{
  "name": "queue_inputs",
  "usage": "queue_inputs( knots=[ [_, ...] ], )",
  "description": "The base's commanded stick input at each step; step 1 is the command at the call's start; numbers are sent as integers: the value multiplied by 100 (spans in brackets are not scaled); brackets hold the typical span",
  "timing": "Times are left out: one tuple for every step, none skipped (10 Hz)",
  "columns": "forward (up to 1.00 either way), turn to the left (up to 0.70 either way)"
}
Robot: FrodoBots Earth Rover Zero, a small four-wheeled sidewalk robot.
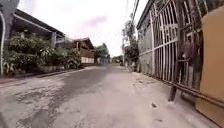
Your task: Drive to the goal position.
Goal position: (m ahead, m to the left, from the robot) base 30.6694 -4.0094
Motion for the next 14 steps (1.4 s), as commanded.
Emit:
queue_inputs(
  knots=[
    [50,0],
    [50,0],
    [50,0],
    [50,0],
    [50,0],
    [50,0],
    [50,0],
    [50,14],
    [50,50],
    [50,50],
    [50,50],
    [50,0],
    [50,0],
    [50,0]
  ],
)
